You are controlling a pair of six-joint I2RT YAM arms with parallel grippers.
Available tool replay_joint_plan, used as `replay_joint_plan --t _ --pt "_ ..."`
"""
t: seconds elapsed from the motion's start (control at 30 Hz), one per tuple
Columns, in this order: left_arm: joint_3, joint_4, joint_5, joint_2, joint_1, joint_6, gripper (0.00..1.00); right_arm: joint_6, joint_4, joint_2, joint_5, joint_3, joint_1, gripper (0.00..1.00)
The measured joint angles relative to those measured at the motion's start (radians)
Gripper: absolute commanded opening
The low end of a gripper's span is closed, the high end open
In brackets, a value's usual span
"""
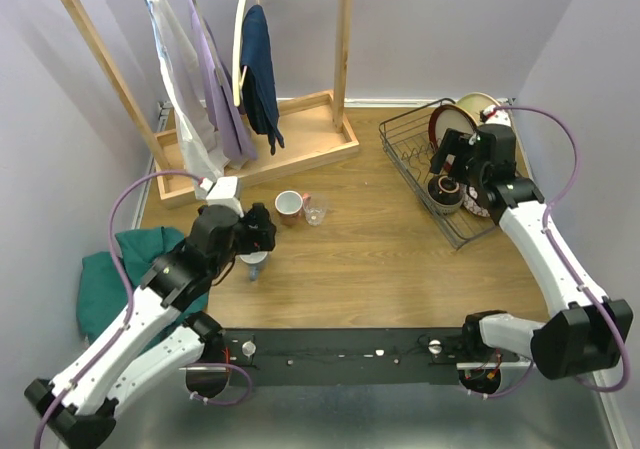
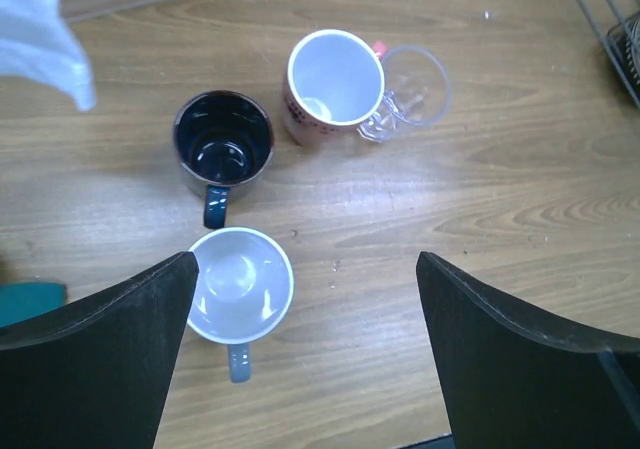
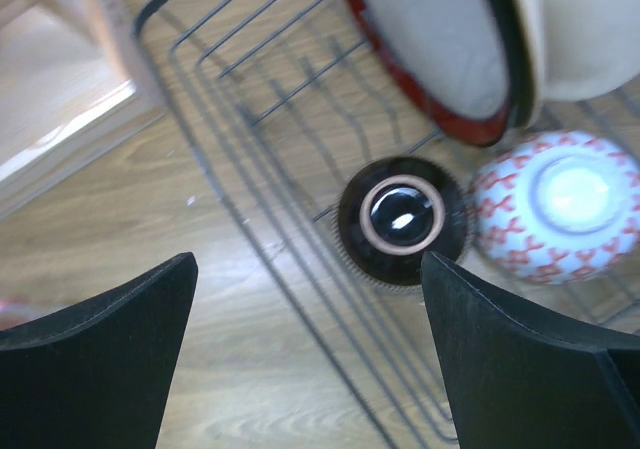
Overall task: Unload the mixed dishes from the dish rack
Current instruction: Place the cup at the center of the board, then pick up the plate from the dish rack.
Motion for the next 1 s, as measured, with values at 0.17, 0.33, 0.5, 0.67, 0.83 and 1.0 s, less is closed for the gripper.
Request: replay_joint_plan --t 0.17,0.33,0.5,0.67,0.83,1.0 --pt "-0.137 0.074 -0.040 -0.188 0.005 0.028 0.99 -0.048 -0.001 0.105 0.109 0.068 -0.009 1.00" --pt "-0.215 0.122 -0.069 -0.293 0.006 0.058 0.99 -0.082 0.021 0.198 0.153 0.096 -0.051 0.97" --pt "-0.221 0.162 -0.089 -0.308 0.006 0.090 0.99 -0.111 0.069 0.260 0.156 0.100 -0.114 0.90" --pt "-0.221 0.179 -0.094 -0.303 0.006 0.108 0.99 -0.145 0.125 0.294 0.143 0.106 -0.140 0.82" --pt "-0.221 0.188 -0.094 -0.303 0.006 0.114 0.99 -0.180 0.166 0.340 0.113 0.138 -0.148 0.80" --pt "-0.221 0.192 -0.094 -0.303 0.006 0.116 0.99 -0.211 0.175 0.377 0.092 0.163 -0.153 0.77"
